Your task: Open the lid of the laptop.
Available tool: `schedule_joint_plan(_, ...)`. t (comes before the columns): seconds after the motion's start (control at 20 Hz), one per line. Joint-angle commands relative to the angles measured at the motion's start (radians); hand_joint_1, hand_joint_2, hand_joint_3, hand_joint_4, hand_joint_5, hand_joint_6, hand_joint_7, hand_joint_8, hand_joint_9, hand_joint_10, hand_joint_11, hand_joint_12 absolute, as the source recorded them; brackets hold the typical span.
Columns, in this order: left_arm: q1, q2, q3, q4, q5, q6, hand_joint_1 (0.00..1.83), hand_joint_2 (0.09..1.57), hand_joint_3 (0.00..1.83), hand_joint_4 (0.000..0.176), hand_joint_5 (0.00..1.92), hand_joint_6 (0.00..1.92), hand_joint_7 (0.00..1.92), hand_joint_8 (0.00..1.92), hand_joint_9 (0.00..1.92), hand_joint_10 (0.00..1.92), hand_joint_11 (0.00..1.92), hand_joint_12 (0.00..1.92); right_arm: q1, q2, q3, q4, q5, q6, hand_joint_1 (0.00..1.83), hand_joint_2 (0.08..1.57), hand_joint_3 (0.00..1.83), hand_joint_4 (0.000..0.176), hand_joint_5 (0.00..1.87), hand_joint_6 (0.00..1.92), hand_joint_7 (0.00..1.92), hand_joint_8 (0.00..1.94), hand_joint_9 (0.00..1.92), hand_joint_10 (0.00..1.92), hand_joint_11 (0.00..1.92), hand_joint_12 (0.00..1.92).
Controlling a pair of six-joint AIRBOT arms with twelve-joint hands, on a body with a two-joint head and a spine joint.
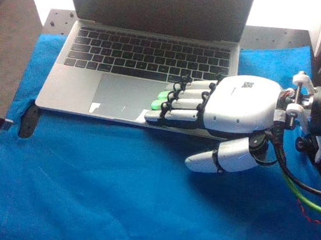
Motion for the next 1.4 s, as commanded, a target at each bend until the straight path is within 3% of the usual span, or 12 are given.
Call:
schedule_joint_plan(0.0, -0.023, 0.003, 0.013, 0.0, -0.096, 0.006, 0.62, 0.99, 0.01, 0.089, 0.0, 0.0, 0.0, 0.0, 0.0, 0.0, 0.0, 0.0, 0.012, -0.007, -0.002, 0.042, 0.066, 0.005, 0.09, 1.36, 0.0, 0.0, 0.02, 0.0, 0.02, 0.0, 0.0, 0.0, 0.0, 0.0)
schedule_joint_plan(0.15, -0.031, -0.003, 0.028, -0.002, -0.094, 0.006, 0.59, 0.99, 0.01, 0.076, 0.0, 0.0, 0.0, 0.0, 0.0, 0.0, 0.0, 0.0, 0.012, -0.007, -0.002, 0.042, 0.069, 0.005, 0.02, 1.37, 0.0, 0.0, 0.01, 0.0, 0.01, 0.0, 0.0, 0.0, 0.0, 0.0)
schedule_joint_plan(0.25, -0.036, -0.015, 0.053, -0.007, -0.09, 0.008, 0.63, 0.99, 0.0, 0.076, 0.0, 0.0, 0.0, 0.0, 0.0, 0.0, 0.0, 0.0, 0.012, -0.007, -0.002, 0.043, 0.072, 0.005, 0.11, 1.37, 0.0, 0.0, 0.02, 0.0, 0.02, 0.0, 0.0, 0.0, 0.0, 0.0)
schedule_joint_plan(0.35, -0.041, -0.024, 0.082, -0.122, -0.09, 0.117, 0.6, 1.0, 0.01, 0.081, 0.0, 0.0, 0.0, 0.0, 0.0, 0.0, 0.0, 0.0, 0.012, -0.011, 0.0, 0.043, 0.077, 0.005, 0.12, 1.37, 0.0, 0.0, 0.01, 0.0, 0.01, 0.0, 0.0, 0.0, 0.0, 0.0)
schedule_joint_plan(0.4, -0.045, -0.025, 0.092, -0.217, -0.095, 0.22, 0.58, 1.01, 0.01, 0.067, 0.0, 0.0, 0.0, 0.0, 0.0, 0.0, 0.0, 0.0, 0.014, -0.014, 0.001, 0.043, 0.081, 0.005, 0.05, 1.37, 0.0, 0.0, 0.0, 0.0, 0.0, 0.0, 0.0, 0.0, 0.0, 0.0)
schedule_joint_plan(0.45, -0.046, -0.024, 0.095, -0.245, -0.103, 0.248, 0.57, 1.02, 0.01, 0.06, 0.0, 0.0, 0.0, 0.0, 0.0, 0.0, 0.0, 0.0, 0.015, -0.014, 0.001, 0.043, 0.084, 0.005, 0.02, 1.38, 0.0, 0.0, 0.0, 0.0, 0.0, 0.0, 0.0, 0.0, 0.0, 0.0)
schedule_joint_plan(0.55, -0.044, -0.017, 0.092, -0.264, -0.107, 0.248, 0.58, 1.01, 0.0, 0.075, 0.0, 0.0, 0.0, 0.0, 0.0, 0.0, 0.0, 0.0, 0.015, -0.014, 0.0, 0.044, 0.086, 0.005, 0.0, 1.37, 0.0, 0.0, 0.0, 0.0, 0.0, 0.0, 0.0, 0.0, 0.0, 0.0)
schedule_joint_plan(0.85, -0.062, -0.008, 0.102, -0.268, -0.115, 0.246, 0.61, 1.02, 0.0, 0.051, 0.0, 0.0, 0.0, 0.0, 0.0, 0.0, 0.0, 0.0, 0.02, -0.02, 0.005, 0.047, 0.091, 0.005, 0.0, 1.38, 0.0, 0.0, 0.0, 0.0, 0.0, 0.0, 0.0, 0.0, 0.0, 0.0)
schedule_joint_plan(0.95, -0.057, 0.005, 0.081, -0.267, -0.118, 0.246, 0.61, 1.01, 0.0, 0.066, 0.0, 0.0, 0.0, 0.0, 0.0, 0.0, 0.0, 0.0, 0.021, -0.02, 0.004, 0.047, 0.092, 0.005, 0.01, 1.38, 0.0, 0.0, 0.0, 0.0, 0.0, 0.0, 0.0, 0.0, 0.0, 0.0)
schedule_joint_plan(1.05, -0.02, 0.019, 0.05, -0.181, -0.117, 0.124, 0.62, 1.01, 0.0, 0.069, 0.0, 0.0, 0.0, 0.0, 0.0, 0.0, 0.0, 0.0, 0.021, -0.02, 0.003, 0.052, 0.092, 0.005, 0.02, 1.38, 0.0, 0.0, 0.01, 0.0, 0.0, 0.0, 0.0, 0.0, 0.0, 0.0)
schedule_joint_plan(1.2, 0.051, 0.053, -0.019, 0.145, -0.138, -0.33, 0.48, 1.02, 0.0, 0.061, 0.0, 0.0, 0.0, 0.0, 0.0, 0.0, 0.0, 0.0, 0.021, -0.02, 0.004, 0.084, 0.091, 0.005, 0.05, 1.37, 0.0, 0.0, 0.0, 0.0, 0.0, 0.0, 0.0, 0.0, 0.0, 0.0)
schedule_joint_plan(1.35, 0.123, 0.101, -0.127, 0.438, -0.22, -0.647, 0.5, 1.0, 0.0, 0.058, 0.0, 0.0, 0.0, 0.0, 0.0, 0.0, 0.0, 0.0, 0.02, -0.019, 0.003, 0.104, 0.091, 0.005, 0.13, 1.36, 0.0, 0.0, 0.04, 0.01, 0.03, 0.01, 0.0, 0.0, 0.0, 0.0)
